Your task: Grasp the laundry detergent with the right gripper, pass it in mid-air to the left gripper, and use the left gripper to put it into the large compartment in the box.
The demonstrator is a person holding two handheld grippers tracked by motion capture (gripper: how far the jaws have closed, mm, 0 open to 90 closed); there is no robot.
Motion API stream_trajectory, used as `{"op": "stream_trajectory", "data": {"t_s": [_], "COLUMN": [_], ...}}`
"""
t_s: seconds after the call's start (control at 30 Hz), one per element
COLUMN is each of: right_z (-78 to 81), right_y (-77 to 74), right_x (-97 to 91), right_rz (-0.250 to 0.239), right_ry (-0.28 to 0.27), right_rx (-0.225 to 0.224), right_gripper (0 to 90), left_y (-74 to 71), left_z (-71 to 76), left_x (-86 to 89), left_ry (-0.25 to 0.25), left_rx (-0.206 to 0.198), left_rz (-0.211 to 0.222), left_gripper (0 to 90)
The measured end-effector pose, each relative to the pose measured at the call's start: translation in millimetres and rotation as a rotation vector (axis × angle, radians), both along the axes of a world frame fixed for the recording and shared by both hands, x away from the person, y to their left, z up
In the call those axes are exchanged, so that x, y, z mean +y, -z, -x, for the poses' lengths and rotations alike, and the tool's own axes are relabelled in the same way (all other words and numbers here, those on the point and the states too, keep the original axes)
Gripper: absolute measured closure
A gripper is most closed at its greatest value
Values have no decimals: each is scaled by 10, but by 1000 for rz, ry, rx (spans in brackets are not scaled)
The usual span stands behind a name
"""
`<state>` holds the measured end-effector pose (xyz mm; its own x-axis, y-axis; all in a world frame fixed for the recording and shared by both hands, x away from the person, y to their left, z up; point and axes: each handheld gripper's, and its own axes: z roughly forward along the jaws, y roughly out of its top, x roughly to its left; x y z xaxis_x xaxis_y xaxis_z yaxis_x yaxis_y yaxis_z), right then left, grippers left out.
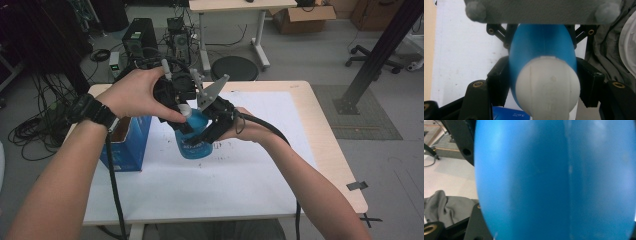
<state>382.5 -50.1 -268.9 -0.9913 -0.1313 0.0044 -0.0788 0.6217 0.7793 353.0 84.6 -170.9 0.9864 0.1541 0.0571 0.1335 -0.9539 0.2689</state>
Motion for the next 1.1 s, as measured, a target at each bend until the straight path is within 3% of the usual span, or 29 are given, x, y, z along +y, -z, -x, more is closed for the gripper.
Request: {"op": "stream_trajectory", "data": {"t_s": [0.07,0.17,0.2,0.23,0.27,0.37,0.4,0.5,0.57,0.6,0.63,0.67,0.7,0.83,0.87,0.9,0.93,1.0,1.07,1.1], "right_z": [3,0,0,-10,-17,-33,-70,-85,-119,-119,-145,-145,-164,-190,-190,-200,-203,-218,-224,-248], "right_y": [-3,3,3,14,18,19,27,44,85,85,110,110,136,170,170,189,194,205,211,211], "right_x": [1,-7,-7,-47,-70,-150,-254,-342,-514,-514,-624,-624,-731,-905,-905,-1022,-1057,-1157,-1205,-1311], "right_rz": [-2,-20,-20,-24,-26,-32,-12,35,144,144,210,210,276,378,378,452,470,518,541,581], "right_ry": [-4,3,3,25,26,43,45,47,71,71,78,78,81,90,90,103,108,115,120,146], "right_rx": [1,21,21,11,17,14,31,15,-5,-5,-7,-7,-11,-12,-12,-9,-10,-2,-2,-4], "right_gripper": [403,180,180,70,43,24,18,29,44,44,49,49,57,63,63,65,66,68,69,68], "left_y": [-11,-33,-33,-67,-90,-155,-227,-301,-418,-418,-502,-502,-578,-709,-709,-765,-765,-828,-852,-879], "left_z": [3,-3,-3,-9,-8,-15,-22,-34,-57,-57,-76,-76,-104,-160,-160,-188,-188,-222,-235,-250], "left_x": [-7,4,4,30,46,93,142,204,297,297,362,362,428,563,563,642,642,774,822,887], "left_ry": [6,-4,-4,-13,-20,-48,-75,-109,-197,-197,-269,-269,-348,-506,-506,-598,-598,-732,-758,-802], "left_rx": [-3,7,7,13,15,19,18,23,33,33,26,26,17,-16,-16,-22,-22,-34,-40,-41], "left_rz": [-1,-15,-15,-24,-25,-19,-19,-23,-26,-26,-29,-29,-41,-36,-36,-25,-25,17,26,35], "left_gripper": [379,380,379,380,379,379,379,379,380,379,379,379,379,379,380,380,380,380,380,380]}}
